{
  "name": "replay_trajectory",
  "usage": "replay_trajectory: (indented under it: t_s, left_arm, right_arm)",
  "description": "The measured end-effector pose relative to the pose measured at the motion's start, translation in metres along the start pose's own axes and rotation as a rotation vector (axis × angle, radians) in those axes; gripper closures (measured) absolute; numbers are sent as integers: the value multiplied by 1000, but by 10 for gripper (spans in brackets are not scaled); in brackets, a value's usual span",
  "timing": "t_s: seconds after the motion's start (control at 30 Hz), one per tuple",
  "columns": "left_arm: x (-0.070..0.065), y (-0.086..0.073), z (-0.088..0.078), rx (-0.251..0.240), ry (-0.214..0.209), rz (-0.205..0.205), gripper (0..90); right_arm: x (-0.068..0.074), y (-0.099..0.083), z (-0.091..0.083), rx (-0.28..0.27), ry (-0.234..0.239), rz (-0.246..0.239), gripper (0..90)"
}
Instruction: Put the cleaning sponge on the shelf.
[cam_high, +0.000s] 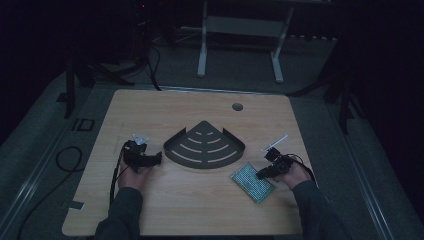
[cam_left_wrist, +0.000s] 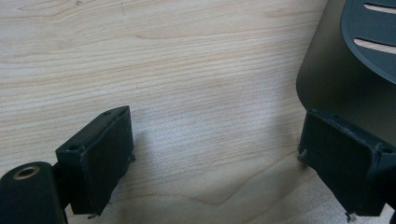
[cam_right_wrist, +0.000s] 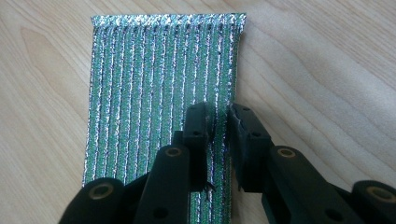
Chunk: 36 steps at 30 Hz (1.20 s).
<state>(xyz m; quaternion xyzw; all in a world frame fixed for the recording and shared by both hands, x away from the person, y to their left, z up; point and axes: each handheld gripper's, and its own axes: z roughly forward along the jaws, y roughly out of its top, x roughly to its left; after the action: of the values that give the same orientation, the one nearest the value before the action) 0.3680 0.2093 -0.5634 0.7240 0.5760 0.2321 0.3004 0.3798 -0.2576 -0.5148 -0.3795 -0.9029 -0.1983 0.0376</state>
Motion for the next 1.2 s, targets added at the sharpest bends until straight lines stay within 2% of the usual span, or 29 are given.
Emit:
replay_trajectory:
  t_s: [0.43,0.6,0.97,1.2]
  left_arm:
    - [0,0,0,1,0,1,104]
    - [0,0,0,1,0,0,104]
    - [0,0,0,0,0,0,104]
    - [0,0,0,0,0,0,104]
  right_arm:
    - [-8,6,1,46,54,11,796]
    - [-11,9,2,64,74,23,847]
    - [-1,19,1,117,9,-19,893]
    - [1,21,-3,108,-11,-29,895]
